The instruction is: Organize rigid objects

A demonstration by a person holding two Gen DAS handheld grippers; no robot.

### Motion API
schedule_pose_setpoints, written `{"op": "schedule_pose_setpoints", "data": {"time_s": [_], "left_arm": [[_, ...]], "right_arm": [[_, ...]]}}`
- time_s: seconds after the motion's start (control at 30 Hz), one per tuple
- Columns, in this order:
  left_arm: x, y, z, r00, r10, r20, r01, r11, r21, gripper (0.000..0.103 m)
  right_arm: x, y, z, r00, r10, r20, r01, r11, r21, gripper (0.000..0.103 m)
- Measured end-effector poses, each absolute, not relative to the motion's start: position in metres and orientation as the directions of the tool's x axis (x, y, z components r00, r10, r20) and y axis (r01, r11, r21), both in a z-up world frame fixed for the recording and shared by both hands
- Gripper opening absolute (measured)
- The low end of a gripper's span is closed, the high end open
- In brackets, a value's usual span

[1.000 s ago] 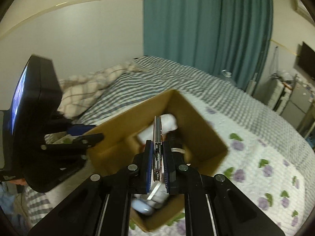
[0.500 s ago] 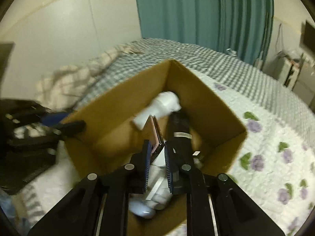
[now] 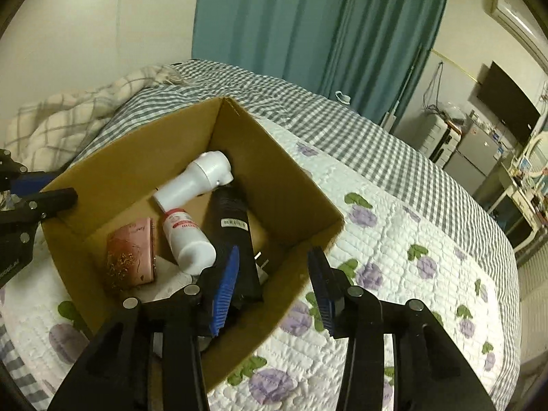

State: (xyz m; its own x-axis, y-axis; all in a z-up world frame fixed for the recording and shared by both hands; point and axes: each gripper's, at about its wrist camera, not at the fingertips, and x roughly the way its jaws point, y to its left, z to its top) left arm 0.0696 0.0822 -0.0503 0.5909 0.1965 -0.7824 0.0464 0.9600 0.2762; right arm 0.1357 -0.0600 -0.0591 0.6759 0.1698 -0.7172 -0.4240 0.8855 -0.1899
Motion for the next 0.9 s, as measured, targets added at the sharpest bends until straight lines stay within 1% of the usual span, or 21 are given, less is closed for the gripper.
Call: {"op": "schedule_pose_setpoints", "data": {"time_s": [0.2,0.33,0.43,0.47,0.53,0.6,0.63,0.67,0.7,0.73,0.77,0.8,0.83,0.87,0.9], "left_arm": [[0.069,0.084,-0.041,0.601,0.171,-0.781,0.068,0.963,0.262,0.013],[0.062,0.078,-0.018,0.648,0.14,-0.749,0.09,0.962,0.258,0.013],[0.052,0.067,0.01,0.701,0.093,-0.708,0.111,0.965,0.237,0.013],[0.049,0.063,0.015,0.711,0.08,-0.698,0.117,0.966,0.23,0.013],[0.041,0.054,0.03,0.742,0.043,-0.669,0.131,0.969,0.209,0.015],[0.034,0.046,0.037,0.759,0.016,-0.651,0.142,0.972,0.188,0.017],[0.03,0.042,0.04,0.767,0.002,-0.642,0.146,0.973,0.178,0.021],[0.025,0.038,0.042,0.775,-0.013,-0.632,0.156,0.973,0.171,0.027],[0.021,0.035,0.043,0.782,-0.019,-0.623,0.159,0.973,0.17,0.047],[0.016,0.032,0.043,0.796,-0.02,-0.604,0.155,0.973,0.171,0.064],[0.01,0.031,0.044,0.813,-0.019,-0.582,0.148,0.973,0.175,0.066],[0.006,0.03,0.043,0.821,-0.021,-0.57,0.147,0.973,0.176,0.066],[0.002,0.03,0.042,0.827,-0.028,-0.562,0.149,0.974,0.169,0.067],[-0.002,0.031,0.041,0.83,-0.035,-0.557,0.147,0.977,0.157,0.068],[-0.005,0.032,0.04,0.832,-0.036,-0.554,0.141,0.979,0.149,0.074]], "right_arm": [[0.12,-0.08,-0.055,0.669,0.146,-0.729,-0.363,0.92,-0.149,0.042],[0.101,-0.1,-0.038,0.696,0.131,-0.706,-0.3,0.946,-0.12,0.042],[0.087,-0.112,-0.021,0.72,0.137,-0.681,-0.266,0.96,-0.088,0.043],[0.081,-0.117,-0.015,0.732,0.129,-0.669,-0.247,0.965,-0.084,0.044],[0.067,-0.123,0.001,0.763,0.11,-0.637,-0.217,0.972,-0.093,0.05],[0.053,-0.128,0.015,0.794,0.098,-0.6,-0.193,0.977,-0.095,0.059],[0.047,-0.13,0.021,0.806,0.095,-0.585,-0.182,0.979,-0.092,0.061],[0.041,-0.132,0.026,0.818,0.089,-0.569,-0.167,0.982,-0.087,0.065],[0.032,-0.135,0.031,0.83,0.08,-0.552,-0.149,0.986,-0.081,0.07],[0.028,-0.136,0.033,0.837,0.072,-0.543,-0.136,0.988,-0.078,0.071],[0.022,-0.138,0.035,0.844,0.061,-0.533,-0.118,0.99,-0.075,0.075],[0.015,-0.141,0.036,0.851,0.047,-0.522,-0.097,0.993,-0.069,0.082],[0.01,-0.143,0.036,0.857,0.039,-0.513,-0.081,0.995,-0.06,0.086],[0.006,-0.146,0.036,0.863,0.035,-0.503,-0.069,0.996,-0.049,0.093],[0.0,-0.15,0.036,0.873,0.031,-0.487,-0.052,0.998,-0.03,0.098]]}}
